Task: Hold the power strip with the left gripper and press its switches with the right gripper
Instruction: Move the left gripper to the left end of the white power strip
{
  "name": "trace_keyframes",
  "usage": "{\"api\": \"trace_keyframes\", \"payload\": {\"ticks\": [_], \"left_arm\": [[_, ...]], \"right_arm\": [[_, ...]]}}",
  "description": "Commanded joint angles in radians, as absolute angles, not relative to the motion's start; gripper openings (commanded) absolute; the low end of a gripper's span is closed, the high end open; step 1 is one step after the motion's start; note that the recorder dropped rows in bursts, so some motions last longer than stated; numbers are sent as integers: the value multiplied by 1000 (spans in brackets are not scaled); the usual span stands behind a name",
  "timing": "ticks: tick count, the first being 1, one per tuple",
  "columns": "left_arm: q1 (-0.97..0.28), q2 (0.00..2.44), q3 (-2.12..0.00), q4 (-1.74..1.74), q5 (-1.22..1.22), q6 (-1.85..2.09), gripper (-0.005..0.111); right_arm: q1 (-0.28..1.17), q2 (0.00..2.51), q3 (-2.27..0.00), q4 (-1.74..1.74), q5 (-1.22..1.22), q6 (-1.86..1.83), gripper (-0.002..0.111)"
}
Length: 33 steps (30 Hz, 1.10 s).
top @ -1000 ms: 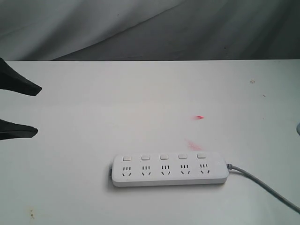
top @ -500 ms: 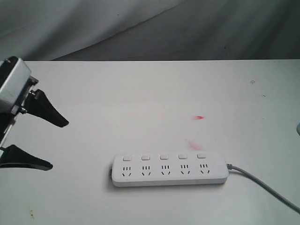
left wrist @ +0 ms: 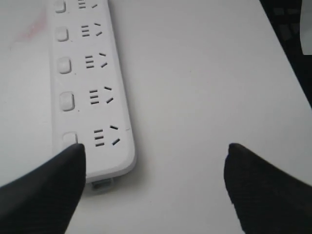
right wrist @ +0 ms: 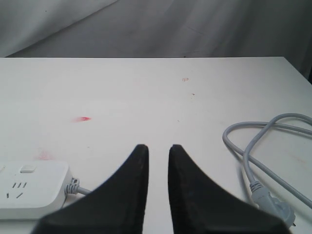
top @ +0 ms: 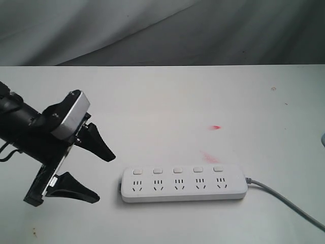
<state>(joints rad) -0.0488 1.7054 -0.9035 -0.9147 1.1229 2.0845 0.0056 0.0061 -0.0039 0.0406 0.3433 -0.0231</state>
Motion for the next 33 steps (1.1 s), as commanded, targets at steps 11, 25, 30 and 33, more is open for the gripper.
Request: {"api": "trace_keyframes", "payload": {"ticks": [11, 25, 30, 33], "left_arm": [[-81, 1788, -906, -1013, 1088, 2091, 74], [-81, 1841, -908, -1141, 916, 2092, 103], [-81, 1879, -914, -1142, 919, 2092, 103], [-81, 1903, -914, -1141, 919, 2092, 103]], "right_arm": [[0, 0, 0, 37, 341, -22, 14], [0, 0, 0, 37, 341, -22, 14], [0, 0, 0, 37, 341, -22, 14], [0, 0, 0, 37, 341, -22, 14]]}}
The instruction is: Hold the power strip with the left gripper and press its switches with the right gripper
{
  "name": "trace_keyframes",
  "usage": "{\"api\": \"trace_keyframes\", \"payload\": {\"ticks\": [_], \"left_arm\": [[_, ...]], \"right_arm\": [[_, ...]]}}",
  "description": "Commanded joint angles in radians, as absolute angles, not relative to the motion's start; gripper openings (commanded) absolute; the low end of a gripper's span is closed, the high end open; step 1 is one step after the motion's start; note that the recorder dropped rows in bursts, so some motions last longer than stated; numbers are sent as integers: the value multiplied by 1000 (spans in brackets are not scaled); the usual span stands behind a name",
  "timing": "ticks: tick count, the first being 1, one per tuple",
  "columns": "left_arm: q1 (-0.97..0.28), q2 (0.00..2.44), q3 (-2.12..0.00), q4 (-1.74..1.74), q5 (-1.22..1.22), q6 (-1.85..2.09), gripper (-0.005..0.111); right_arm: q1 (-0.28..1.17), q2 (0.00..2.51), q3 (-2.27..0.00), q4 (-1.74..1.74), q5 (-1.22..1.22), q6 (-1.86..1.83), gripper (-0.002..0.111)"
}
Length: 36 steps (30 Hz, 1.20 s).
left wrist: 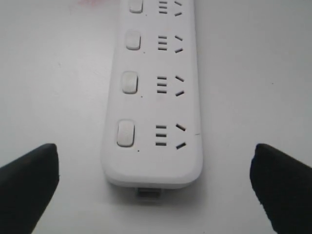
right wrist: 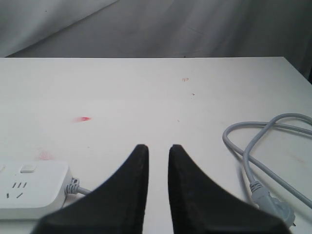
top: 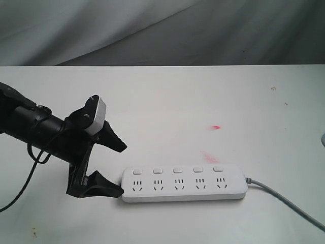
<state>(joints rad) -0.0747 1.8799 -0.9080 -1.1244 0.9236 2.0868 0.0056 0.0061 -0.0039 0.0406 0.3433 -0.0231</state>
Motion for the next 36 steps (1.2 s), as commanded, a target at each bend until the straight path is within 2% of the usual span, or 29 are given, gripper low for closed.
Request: {"api": "trace_keyframes", "payload": {"ticks": [1, 12, 19, 36], "left_arm": [[-81, 1914, -914, -1141, 919, 2092, 103], [-81, 1993, -994, -1203, 923, 2092, 103], [-81, 2014, -994, -1175, 1002, 2092, 103], [-81, 2065, -994, -1145, 1000, 2092, 103]], "right_arm": [[0, 0, 0, 37, 341, -22, 14], [0, 0, 0, 37, 341, -22, 14], [0, 0, 0, 37, 341, -22, 14], [0, 0, 0, 37, 341, -22, 14]]}}
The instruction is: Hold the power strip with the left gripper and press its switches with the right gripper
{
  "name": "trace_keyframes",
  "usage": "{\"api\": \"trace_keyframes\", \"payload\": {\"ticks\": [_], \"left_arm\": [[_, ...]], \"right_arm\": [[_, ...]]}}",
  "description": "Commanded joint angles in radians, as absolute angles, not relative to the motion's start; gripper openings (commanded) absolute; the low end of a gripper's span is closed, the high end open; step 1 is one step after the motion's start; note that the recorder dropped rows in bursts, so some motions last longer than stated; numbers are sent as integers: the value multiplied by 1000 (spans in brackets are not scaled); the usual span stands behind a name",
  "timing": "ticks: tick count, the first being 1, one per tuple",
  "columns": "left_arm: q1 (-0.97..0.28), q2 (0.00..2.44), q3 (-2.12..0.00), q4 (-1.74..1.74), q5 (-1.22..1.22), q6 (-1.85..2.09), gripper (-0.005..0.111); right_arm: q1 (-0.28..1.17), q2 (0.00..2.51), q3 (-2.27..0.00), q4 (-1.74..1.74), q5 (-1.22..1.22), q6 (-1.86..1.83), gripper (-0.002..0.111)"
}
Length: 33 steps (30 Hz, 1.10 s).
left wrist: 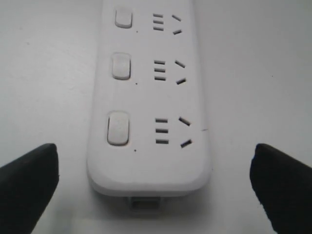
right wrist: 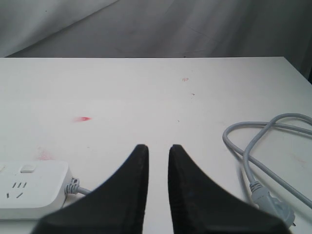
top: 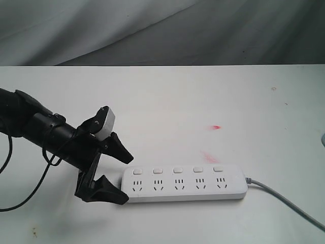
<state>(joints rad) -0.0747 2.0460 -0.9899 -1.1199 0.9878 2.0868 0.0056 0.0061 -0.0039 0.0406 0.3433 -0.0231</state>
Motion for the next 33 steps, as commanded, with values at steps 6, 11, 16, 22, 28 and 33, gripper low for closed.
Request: {"api": "trace_keyframes", "payload": {"ticks": [6, 11, 16, 22, 28, 33], "left_arm": [[-98, 2092, -994, -1149, 982, 2092, 103], [-100, 2095, -994, -1202, 973, 2092, 103], [-109, 2097, -994, -1220, 965, 2092, 103], [-109, 2097, -994, -1208, 947, 2092, 102], [-109, 2097, -994, -1189, 940, 2092, 88], [-109, 2097, -994, -1186, 953, 2092, 64]], "right_arm": [[0, 0, 0, 37, 341, -22, 14], [0, 0, 0, 37, 341, -22, 14], [0, 0, 0, 37, 341, -22, 14], [0, 0, 0, 37, 341, -22, 14], [0, 0, 0, 37, 341, -22, 14], [0, 0, 0, 37, 341, -22, 14]]}}
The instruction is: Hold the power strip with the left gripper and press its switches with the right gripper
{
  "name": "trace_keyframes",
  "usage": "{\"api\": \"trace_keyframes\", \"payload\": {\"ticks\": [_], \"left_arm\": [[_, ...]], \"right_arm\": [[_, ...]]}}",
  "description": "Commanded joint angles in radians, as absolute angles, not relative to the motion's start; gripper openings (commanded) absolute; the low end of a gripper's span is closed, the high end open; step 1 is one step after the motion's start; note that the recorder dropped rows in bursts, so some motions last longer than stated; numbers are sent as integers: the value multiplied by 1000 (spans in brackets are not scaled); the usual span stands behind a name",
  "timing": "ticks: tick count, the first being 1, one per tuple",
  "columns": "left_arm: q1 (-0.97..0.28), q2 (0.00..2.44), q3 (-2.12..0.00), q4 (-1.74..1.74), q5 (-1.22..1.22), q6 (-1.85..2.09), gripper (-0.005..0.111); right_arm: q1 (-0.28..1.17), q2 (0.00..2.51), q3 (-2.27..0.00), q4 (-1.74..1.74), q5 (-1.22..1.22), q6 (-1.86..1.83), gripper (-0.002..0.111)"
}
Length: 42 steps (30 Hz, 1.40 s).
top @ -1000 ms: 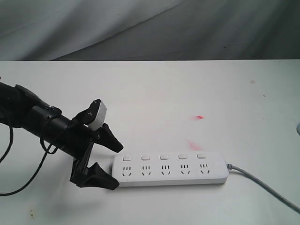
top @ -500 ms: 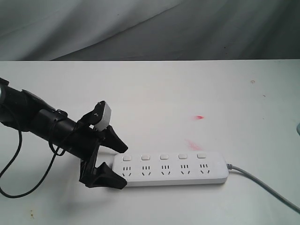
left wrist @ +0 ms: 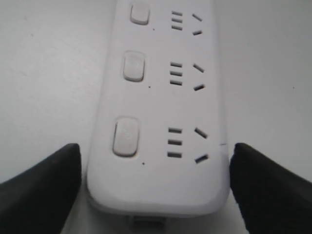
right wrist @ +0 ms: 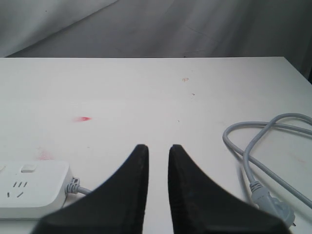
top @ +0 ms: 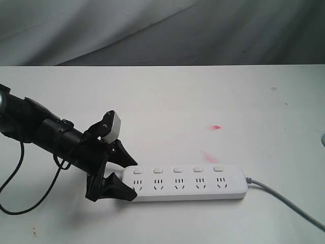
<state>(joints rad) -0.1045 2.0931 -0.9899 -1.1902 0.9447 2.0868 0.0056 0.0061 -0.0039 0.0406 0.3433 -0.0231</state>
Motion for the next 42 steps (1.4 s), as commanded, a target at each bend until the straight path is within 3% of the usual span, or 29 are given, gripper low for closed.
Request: {"api": "trace_keyframes", "payload": {"ticks": [1, 32, 42], "left_arm": [[-109, 2097, -994, -1186, 958, 2092, 62], [-109, 2097, -994, -1156, 972, 2092, 61], [-109, 2097, -994, -1156, 972, 2092, 61]], "right_arm": [[0, 0, 0, 37, 341, -22, 14], [0, 0, 0, 18, 336, -30, 14], [0, 0, 0, 207, -94, 22, 14]]}}
